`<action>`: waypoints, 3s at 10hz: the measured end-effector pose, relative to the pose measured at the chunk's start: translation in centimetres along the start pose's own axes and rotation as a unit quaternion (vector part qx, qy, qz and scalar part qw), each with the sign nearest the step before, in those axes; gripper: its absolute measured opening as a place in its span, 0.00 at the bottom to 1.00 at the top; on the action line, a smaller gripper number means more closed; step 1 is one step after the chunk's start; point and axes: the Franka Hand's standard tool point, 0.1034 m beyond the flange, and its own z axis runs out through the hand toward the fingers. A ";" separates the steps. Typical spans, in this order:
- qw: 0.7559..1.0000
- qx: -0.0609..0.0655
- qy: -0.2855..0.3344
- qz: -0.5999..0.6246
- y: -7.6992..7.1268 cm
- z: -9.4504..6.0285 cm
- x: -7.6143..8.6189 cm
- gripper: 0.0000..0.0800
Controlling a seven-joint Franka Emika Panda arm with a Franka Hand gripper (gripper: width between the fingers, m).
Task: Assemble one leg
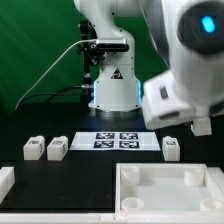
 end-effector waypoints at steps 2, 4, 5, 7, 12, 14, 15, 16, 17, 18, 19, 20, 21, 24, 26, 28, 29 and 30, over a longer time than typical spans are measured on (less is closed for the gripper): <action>0.992 -0.017 0.127 0.005 0.7 -2.0 -0.9 0.37; 0.973 -0.033 0.228 0.005 1.2 -2.5 -0.2 0.37; 0.962 -0.049 0.267 -0.014 1.9 -3.2 -0.4 0.37; 0.930 -0.094 0.349 -0.066 3.7 -11.3 1.3 0.37; 0.835 -0.103 0.537 -0.067 1.7 -12.6 2.6 0.37; 0.820 -0.109 0.557 -0.079 1.1 -12.4 3.7 0.37; 0.816 -0.111 0.561 -0.085 0.7 -12.6 5.1 0.37; 0.798 -0.112 0.585 -0.088 0.4 -13.9 6.2 0.37; 0.782 -0.114 0.607 -0.090 0.5 -14.1 6.9 0.37; 0.784 -0.110 0.604 -0.087 0.4 -13.1 7.4 0.37; 0.787 -0.112 0.601 -0.087 0.6 -12.8 7.6 0.37; 0.789 -0.114 0.597 -0.085 1.4 -12.3 8.0 0.37; 0.793 -0.113 0.593 -0.084 1.5 -11.7 8.4 0.37; 0.800 -0.112 0.584 -0.084 1.5 -10.2 9.1 0.37; 0.801 -0.111 0.582 -0.081 1.9 -10.2 9.7 0.37; 0.802 -0.108 0.582 -0.080 1.8 -11.1 10.0 0.37; 0.802 -0.107 0.582 -0.079 1.8 -11.3 10.3 0.37; 0.802 -0.107 0.582 -0.079 1.9 -11.0 10.6 0.37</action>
Offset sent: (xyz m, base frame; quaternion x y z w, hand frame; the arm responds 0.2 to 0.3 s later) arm 0.0000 0.0000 0.0000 0.0000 0.2667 0.0000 0.9638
